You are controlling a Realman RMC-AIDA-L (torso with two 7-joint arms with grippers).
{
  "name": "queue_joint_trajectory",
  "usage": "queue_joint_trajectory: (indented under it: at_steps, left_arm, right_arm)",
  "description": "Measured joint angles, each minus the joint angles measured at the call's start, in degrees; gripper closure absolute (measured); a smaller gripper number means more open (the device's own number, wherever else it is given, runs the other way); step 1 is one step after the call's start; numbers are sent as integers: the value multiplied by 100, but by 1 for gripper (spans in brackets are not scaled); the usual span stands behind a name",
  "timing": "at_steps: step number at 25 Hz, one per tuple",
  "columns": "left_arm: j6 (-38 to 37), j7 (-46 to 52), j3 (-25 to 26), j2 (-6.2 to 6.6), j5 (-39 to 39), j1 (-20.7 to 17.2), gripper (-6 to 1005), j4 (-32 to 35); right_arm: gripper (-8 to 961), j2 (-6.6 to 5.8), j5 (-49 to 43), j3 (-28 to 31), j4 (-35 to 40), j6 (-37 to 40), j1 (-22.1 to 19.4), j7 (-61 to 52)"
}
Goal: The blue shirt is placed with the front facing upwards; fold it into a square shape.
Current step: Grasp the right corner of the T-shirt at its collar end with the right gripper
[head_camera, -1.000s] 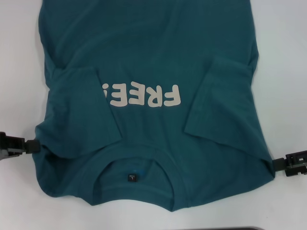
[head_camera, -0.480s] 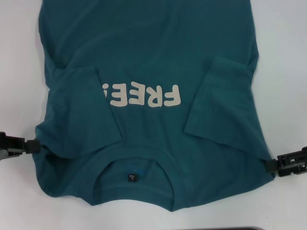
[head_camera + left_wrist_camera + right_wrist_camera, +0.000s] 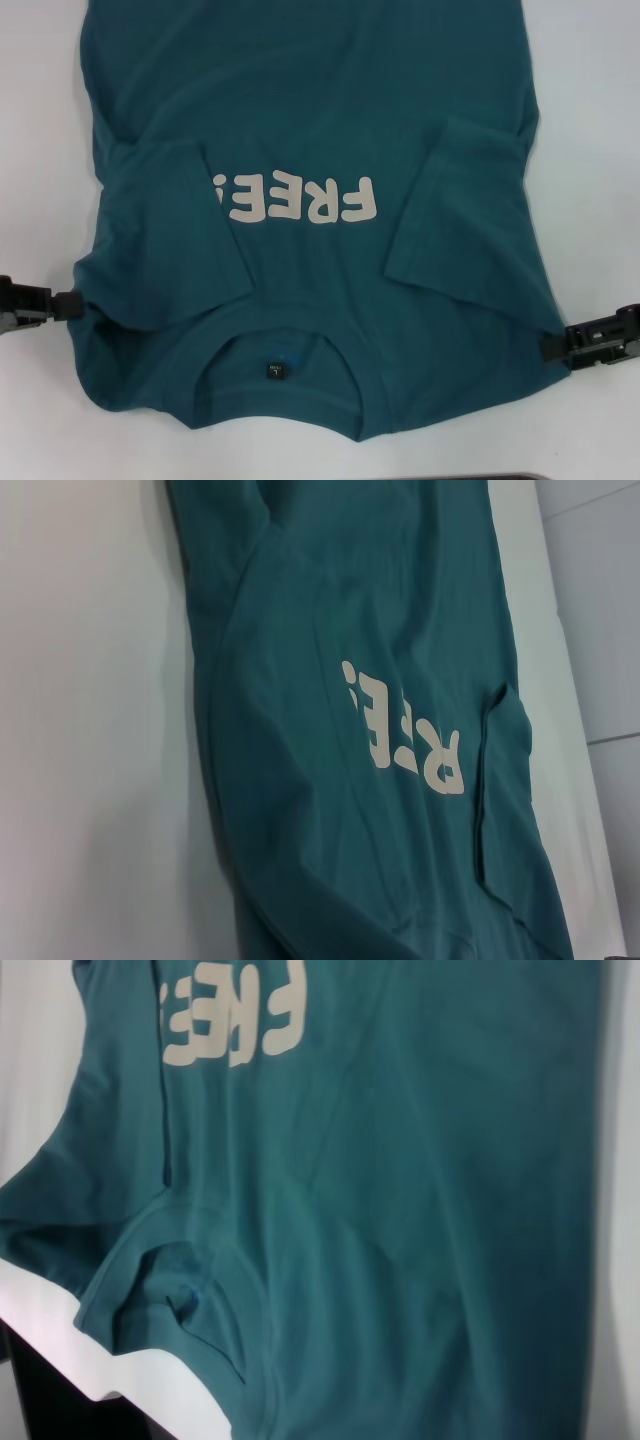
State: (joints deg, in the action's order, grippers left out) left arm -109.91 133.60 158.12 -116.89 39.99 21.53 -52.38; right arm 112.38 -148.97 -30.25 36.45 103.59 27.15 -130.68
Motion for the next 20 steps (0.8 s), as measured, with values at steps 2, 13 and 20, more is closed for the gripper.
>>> queue_joint_trajectory:
  at_steps: [2, 13, 20]
  left_arm:
    - [-1, 0, -7, 0, 0, 0, 983, 0]
    - [-9, -1, -8, -16, 0, 0, 982, -12]
    - [-4, -8, -13, -23, 0, 0, 982, -14]
  right_arm:
    - [88, 31, 0, -5, 2, 0, 36, -1]
    - [89, 131, 323, 51, 38, 190, 213, 49]
    - [89, 97, 439, 30, 61, 128, 218, 56]
